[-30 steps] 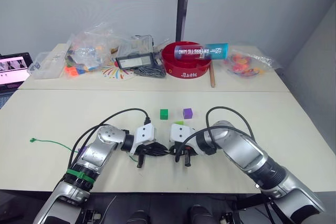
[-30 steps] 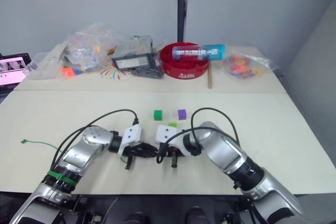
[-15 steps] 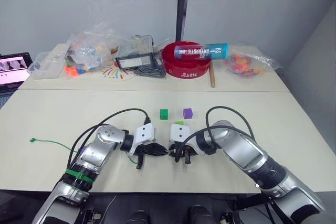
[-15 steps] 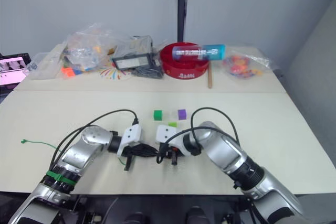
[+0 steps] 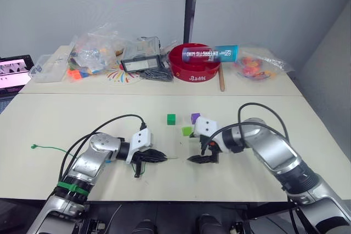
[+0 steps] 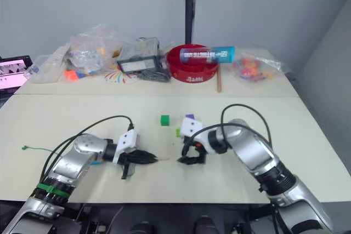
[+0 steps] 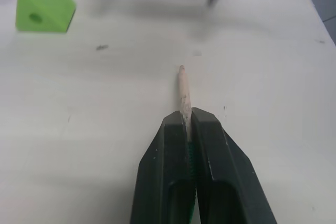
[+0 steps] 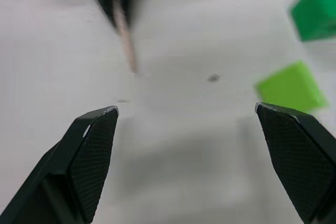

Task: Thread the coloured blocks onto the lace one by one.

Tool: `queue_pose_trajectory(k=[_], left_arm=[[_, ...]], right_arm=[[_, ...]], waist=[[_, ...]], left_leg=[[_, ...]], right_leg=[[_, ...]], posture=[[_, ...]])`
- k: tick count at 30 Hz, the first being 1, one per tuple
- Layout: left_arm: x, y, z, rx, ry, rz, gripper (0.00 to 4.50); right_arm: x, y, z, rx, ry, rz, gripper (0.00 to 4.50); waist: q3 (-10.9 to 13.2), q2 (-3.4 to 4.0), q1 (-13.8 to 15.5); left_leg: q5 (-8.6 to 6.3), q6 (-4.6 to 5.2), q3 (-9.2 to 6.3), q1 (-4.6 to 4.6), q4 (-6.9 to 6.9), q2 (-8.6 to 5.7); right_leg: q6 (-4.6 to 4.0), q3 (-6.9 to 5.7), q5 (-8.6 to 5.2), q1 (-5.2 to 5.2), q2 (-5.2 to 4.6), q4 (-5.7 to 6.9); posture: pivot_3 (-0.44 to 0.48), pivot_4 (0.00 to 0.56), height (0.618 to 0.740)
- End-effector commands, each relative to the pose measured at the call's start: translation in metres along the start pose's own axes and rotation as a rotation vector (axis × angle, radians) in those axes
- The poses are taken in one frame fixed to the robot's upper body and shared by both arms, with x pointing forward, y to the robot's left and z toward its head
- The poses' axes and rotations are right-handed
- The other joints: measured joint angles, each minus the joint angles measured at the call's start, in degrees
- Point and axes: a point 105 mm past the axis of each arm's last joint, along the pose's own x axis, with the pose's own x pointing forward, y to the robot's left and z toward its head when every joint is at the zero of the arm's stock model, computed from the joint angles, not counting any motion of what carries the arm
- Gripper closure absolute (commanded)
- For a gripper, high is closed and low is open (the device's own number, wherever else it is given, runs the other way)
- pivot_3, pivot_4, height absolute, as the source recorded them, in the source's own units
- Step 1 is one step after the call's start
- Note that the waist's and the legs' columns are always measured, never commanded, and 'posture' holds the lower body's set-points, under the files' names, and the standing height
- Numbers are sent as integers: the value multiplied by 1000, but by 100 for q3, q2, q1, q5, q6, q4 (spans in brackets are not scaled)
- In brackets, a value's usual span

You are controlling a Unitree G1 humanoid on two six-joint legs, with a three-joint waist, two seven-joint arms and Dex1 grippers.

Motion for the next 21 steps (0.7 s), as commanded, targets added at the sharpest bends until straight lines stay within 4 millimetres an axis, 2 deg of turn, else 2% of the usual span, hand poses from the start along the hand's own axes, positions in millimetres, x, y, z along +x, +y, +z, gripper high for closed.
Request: queue_pose_trajectory(k=[1,7,14,21], left_arm=[[-10,3,14,30,-45,41,4500],[-13,3,16,30,-44,60,4500],[-11,2,19,34,-54,64,4500],[-9,-2,19,30,-57,73,4500]], right_arm=[[-12,-24,12,-57,-46,-78,9],[-17,-61,14,-121,-15,-133,9],[-2,-98,16,-194,61,-110,9],[9,-110,2,-203,163,-77,9]], waist=[[0,0,3],[0,0,-2],[0,1,-43],[1,2,-107]], left_leg=[[0,0,0,0,0,0],[0,0,1,-1,0,0],[0,0,4,3,-2,1],[0,-1,1,3,-11,-5]], right_leg=[[0,0,0,0,0,0],[0,0,0,0,-1,0],[-1,1,1,-1,0,3],[-1,1,2,-5,-8,5]], posture=[[0,150,731],[0,150,731],[0,150,731],[0,150,731]])
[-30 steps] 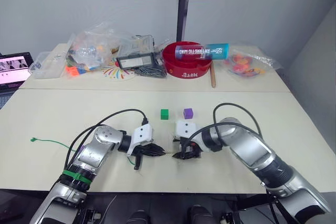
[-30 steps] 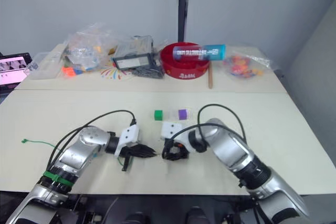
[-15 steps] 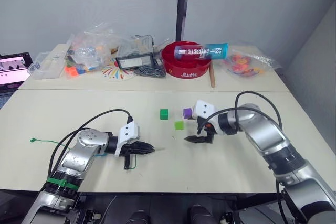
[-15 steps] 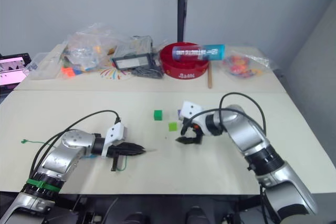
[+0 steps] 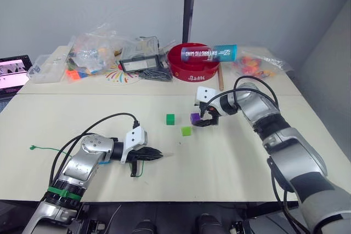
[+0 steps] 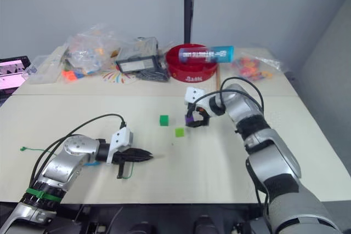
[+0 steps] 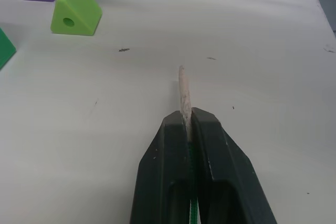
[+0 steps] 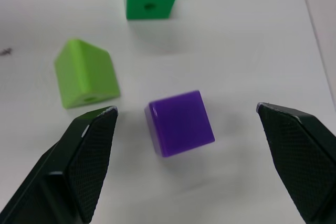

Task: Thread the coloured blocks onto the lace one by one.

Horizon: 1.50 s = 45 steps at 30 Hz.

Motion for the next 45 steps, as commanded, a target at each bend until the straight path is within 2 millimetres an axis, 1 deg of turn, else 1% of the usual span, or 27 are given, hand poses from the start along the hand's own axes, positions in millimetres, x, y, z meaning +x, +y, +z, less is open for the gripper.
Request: queue_pose_trajectory(k=[1,6,8,11,12,17,23,28,33,37,40,41,43,45], left_arm=[[-3,-2,10,26,-30,10,4500],[-4,-5,9,18,-30,21,4500],[-5,-4,8,13,-28,30,4500],[-6,-4,6,10,-25,34,4500],[-6,-5,6,10,-25,34,4500],[-6,-6,4,7,-23,36,4500],[-6,-7,3,6,-19,35,4500],[-6,-7,3,7,-15,32,4500],[-5,-6,3,7,-16,29,4500],[-5,-6,3,7,-14,28,4500],[-5,-5,3,8,-15,31,4500],[-5,-5,3,9,-16,32,4500],[-5,-4,4,11,-19,33,4500],[-5,-3,4,11,-22,33,4500]], right_arm=[[-3,-6,-3,-39,30,-11,9],[1,-6,-5,-33,41,-6,9],[3,-7,0,-37,29,-9,527],[6,-8,7,-46,17,-15,1562],[8,-8,8,-47,15,-16,1832],[14,-6,11,-44,15,-19,1832],[15,-4,11,-41,12,-13,1832],[14,-5,11,-35,3,-11,3307],[7,-10,17,-38,-29,-32,3312],[-16,-18,15,-48,-51,-33,3312],[-37,-17,9,-54,-59,-8,3312],[-43,-13,8,-54,-66,17,3312],[-55,3,9,-64,-78,68,3312],[-64,28,14,-64,-78,128,3312]], waist=[[0,0,-15],[1,1,-55],[1,2,-56],[1,3,-61],[1,3,-61],[2,4,-58],[2,4,-58],[2,4,-62],[2,4,-61],[4,8,-52],[5,10,-33],[5,10,-31],[5,9,-18],[5,10,-10]], left_leg=[[0,0,0,0,-3,-1],[1,-2,-1,6,-18,-2],[2,-3,-1,8,-19,-1],[2,-3,0,12,-20,-1],[2,-3,0,12,-20,-1],[2,-3,0,11,-21,-2],[2,-4,-1,11,-21,-2],[2,-3,0,14,-21,-2],[2,-4,0,14,-21,-2],[2,-4,-1,9,-21,-3],[2,-4,-1,6,-21,-5],[2,-3,-1,6,-21,-5],[1,-3,-2,5,-21,-5],[1,-2,-6,2,-22,-4]], right_leg=[[0,0,0,0,-1,0],[0,1,0,-5,-1,2],[-1,1,1,-5,0,3],[-1,2,1,-4,0,4],[-1,3,1,-4,0,5],[-1,3,1,-5,-1,6],[-1,3,1,-5,-1,6],[-1,3,1,-4,-1,6],[-1,3,1,-4,-1,8],[-1,3,1,-5,-2,6],[0,2,1,-5,-5,2],[0,2,1,-4,-5,2],[0,1,1,-3,-4,1],[0,-3,1,-4,-4,1]], posture=[[0,150,731],[0,150,731],[0,150,731],[0,150,731],[0,150,731],[0,150,731],[0,150,731],[0,150,731],[0,150,731],[0,150,731],[0,150,731],[0,150,731],[0,150,731],[0,150,731]])
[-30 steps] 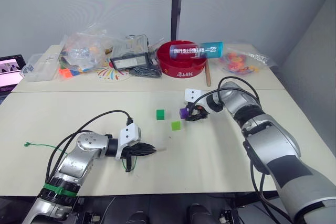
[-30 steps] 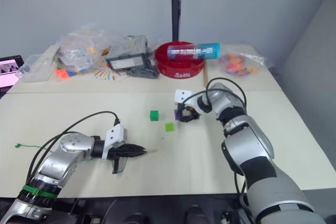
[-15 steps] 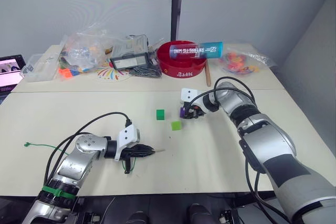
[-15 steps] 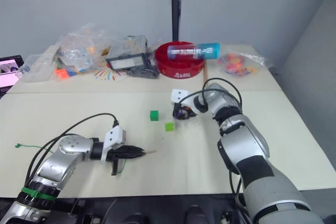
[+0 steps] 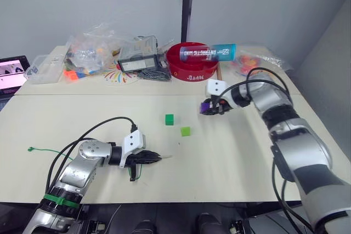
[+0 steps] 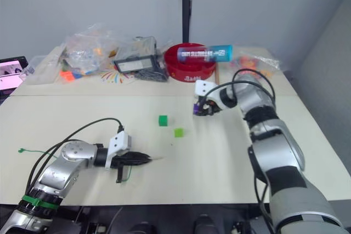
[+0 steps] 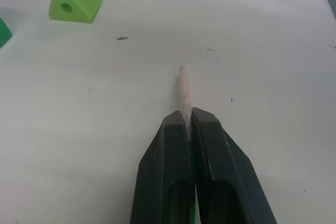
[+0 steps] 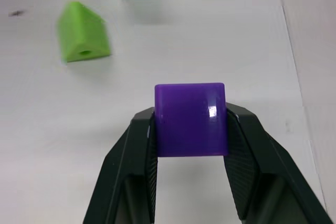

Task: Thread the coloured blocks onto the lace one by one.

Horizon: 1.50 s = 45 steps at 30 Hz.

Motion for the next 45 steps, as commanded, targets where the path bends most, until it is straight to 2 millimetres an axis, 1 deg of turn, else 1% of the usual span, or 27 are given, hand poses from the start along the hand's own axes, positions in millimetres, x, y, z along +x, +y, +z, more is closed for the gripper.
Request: queue_pose_trajectory(k=[1,4,6,8,10,14,18,24,26,31,33,36,39,43,45], left_arm=[[-3,3,11,35,-30,3,4500],[-2,4,11,38,-31,1,4500],[-1,5,12,39,-32,-1,4500],[0,5,13,42,-34,-4,4500],[0,4,15,44,-36,-9,4500],[0,2,16,51,-34,-20,4500],[-1,-1,16,58,-22,-33,4500],[-2,-4,17,62,-15,-42,4500],[-2,-4,17,63,-15,-45,4500],[-1,-5,15,65,-3,-50,4500],[-1,-5,14,66,12,-51,4500],[-1,-5,14,68,19,-53,4500],[2,-7,14,66,28,-63,4500],[3,-8,16,68,25,-67,4500],[3,-8,17,69,25,-68,4500]], right_arm=[[-12,37,29,-32,-53,103,3312],[-7,76,44,-15,-71,183,3312],[1,94,54,-1,-83,205,3312],[15,112,62,17,-97,235,3312],[25,123,66,35,-102,250,3312],[44,123,62,71,-62,204,3312],[63,126,50,105,-11,177,3312],[72,130,41,119,17,183,3312],[73,130,41,130,11,176,2263],[71,127,49,164,-52,157,538],[67,126,50,174,-79,145,43],[64,124,51,191,-121,126,43],[61,133,40,238,-203,122,43],[63,143,32,280,-310,107,43],[64,145,30,300,-339,97,43]], waist=[[1,2,10],[3,6,-29],[3,7,-31],[2,6,-14],[3,6,10],[3,6,62],[3,6,113],[2,5,110],[2,4,108],[1,4,112],[1,4,111],[1,4,118],[1,2,143],[1,1,142],[1,1,134]], left_leg=[[0,0,-1,-3,1,-1],[0,0,1,-3,2,0],[0,1,1,3,3,2],[0,0,1,5,3,2],[1,-2,0,11,7,2],[3,-4,1,2,16,-1],[3,-4,1,3,16,0],[2,-4,1,9,15,1],[2,-3,1,13,15,2],[2,-3,2,12,15,2],[2,-3,1,9,15,2],[2,-3,1,7,15,2],[2,-3,0,6,15,1],[2,-3,0,3,14,-1],[2,-3,1,5,14,1]], right_leg=[[0,0,0,-2,0,0],[0,2,0,-5,1,2],[0,4,-1,-3,5,4],[1,4,-1,0,6,1],[1,4,-1,10,6,1],[2,3,-2,9,2,-1],[2,1,-1,7,2,0],[2,1,-1,11,3,-1],[2,1,-1,14,5,-1],[2,1,-2,14,5,-1],[2,1,-1,13,4,-1],[2,1,-1,12,4,-2],[2,0,-1,13,3,-4],[3,-2,-2,15,0,-7],[3,-2,-2,15,2,-6]], posture=[[0,150,731],[0,150,731],[0,150,731],[0,150,731],[0,150,731],[0,150,731],[0,150,731],[0,150,731],[0,150,731],[0,150,731],[0,150,731],[0,150,731],[0,150,731],[0,150,731],[0,150,731]])
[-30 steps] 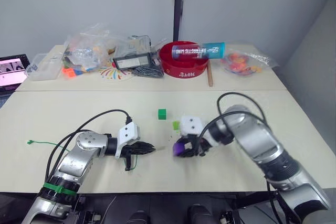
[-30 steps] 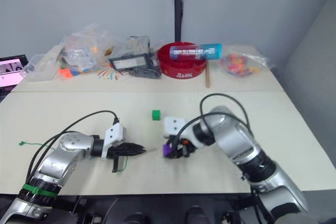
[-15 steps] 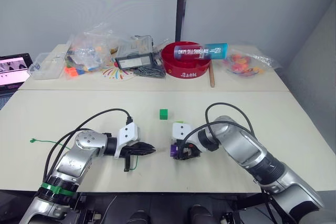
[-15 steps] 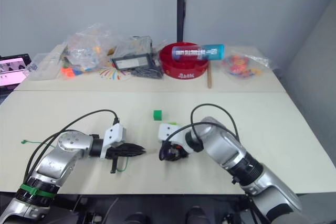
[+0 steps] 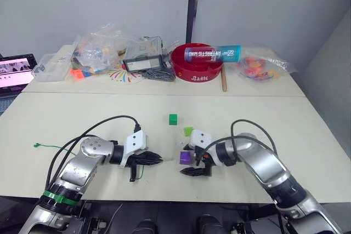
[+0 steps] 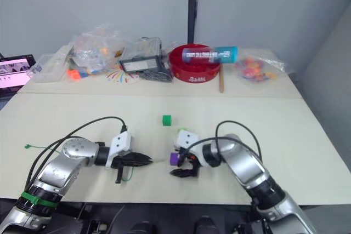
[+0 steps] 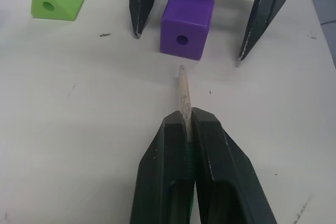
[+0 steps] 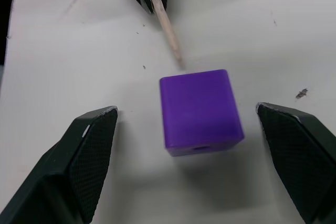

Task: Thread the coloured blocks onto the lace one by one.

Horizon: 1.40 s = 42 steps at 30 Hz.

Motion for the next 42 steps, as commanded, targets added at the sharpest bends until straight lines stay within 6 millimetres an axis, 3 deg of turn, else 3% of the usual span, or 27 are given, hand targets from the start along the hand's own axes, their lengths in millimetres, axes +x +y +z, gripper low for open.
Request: queue_pose_trajectory(k=[1,8,12,18,42], left_arm=[[-1,-1,11,40,-15,-8,4500],[1,-2,16,51,-9,-21,4500],[2,-1,17,55,-2,-21,4500],[0,3,17,61,11,-14,4500],[9,7,19,113,44,-37,4500]], right_arm=[[-1,0,1,0,-77,-18,43],[7,0,-15,55,-125,-35,43],[9,-2,-13,49,-136,-41,1164],[10,-2,-11,42,-144,-36,3238],[18,6,-1,-14,-138,32,3312]], waist=[[0,0,-20],[0,0,-35],[0,0,-33],[0,0,-26],[0,0,-32]], left_leg=[[0,0,0,1,0,1],[0,0,4,12,0,3],[0,0,4,18,0,4],[0,0,3,15,0,4],[0,0,3,15,-1,4]], right_leg=[[0,0,0,1,1,0],[0,3,0,9,4,-2],[0,3,0,12,6,-1],[0,4,0,10,5,0],[0,4,0,10,6,1]], posture=[[0,150,731],[0,150,731],[0,150,731],[0,150,731],[0,150,731]])
